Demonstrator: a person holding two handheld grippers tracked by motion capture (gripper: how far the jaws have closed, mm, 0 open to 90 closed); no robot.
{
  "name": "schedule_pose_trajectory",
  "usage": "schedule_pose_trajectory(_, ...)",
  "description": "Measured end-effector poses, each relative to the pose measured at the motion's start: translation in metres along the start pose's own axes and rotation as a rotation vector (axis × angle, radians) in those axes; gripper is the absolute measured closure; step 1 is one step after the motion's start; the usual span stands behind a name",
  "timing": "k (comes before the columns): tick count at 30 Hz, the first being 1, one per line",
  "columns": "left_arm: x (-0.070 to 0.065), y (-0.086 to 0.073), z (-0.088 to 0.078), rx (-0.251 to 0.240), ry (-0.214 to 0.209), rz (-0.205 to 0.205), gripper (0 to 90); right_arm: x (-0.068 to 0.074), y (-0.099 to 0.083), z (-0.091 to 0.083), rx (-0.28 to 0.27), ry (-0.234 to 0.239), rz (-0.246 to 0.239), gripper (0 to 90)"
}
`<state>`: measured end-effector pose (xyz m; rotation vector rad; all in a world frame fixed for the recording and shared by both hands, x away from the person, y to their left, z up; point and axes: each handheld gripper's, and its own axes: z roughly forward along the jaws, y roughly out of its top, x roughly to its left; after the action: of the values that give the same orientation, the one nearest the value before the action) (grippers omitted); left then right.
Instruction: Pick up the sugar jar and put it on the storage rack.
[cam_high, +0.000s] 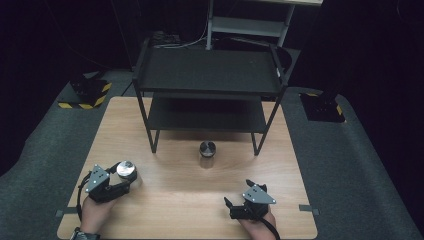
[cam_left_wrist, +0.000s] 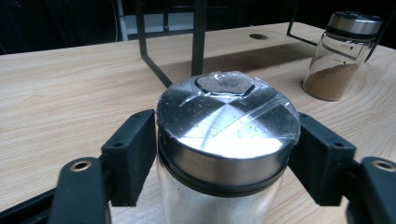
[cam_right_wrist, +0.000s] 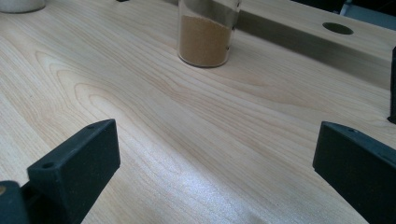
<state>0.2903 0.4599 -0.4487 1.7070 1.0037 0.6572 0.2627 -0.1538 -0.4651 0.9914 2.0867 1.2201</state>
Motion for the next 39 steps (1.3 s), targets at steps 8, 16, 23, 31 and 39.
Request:
schedule_pose_trajectory(8, -0.001, 0.0, 0.0, -0.005, 0.003, -0.014, 31.3, -0.002, 0.001, 0.0, 0.015, -0.004, 0.011, 0.1)
schedule_pose_trajectory(16, 0.0, 0.004, 0.0, 0.008, 0.002, -0.01, 32.0, -0.003, 0.003, 0.0, 0.021, -0.001, 0.008, 0.1)
schedule_pose_trajectory(23, -0.001, 0.006, -0.001, 0.013, -0.004, -0.004, 32.3, -0.004, 0.003, 0.0, 0.03, 0.002, 0.01, 0.1)
schedule_pose_trajectory(31, -0.004, 0.013, -0.006, -0.019, -0.031, -0.002, 32.7, -0.006, 0.003, 0.0, 0.026, 0.007, 0.013, 0.1)
schedule_pose_trajectory(39, -0.009, 0.025, -0.012, -0.057, -0.055, 0.008, 33.6, -0.007, 0.003, 0.0, 0.025, 0.013, 0.015, 0.1)
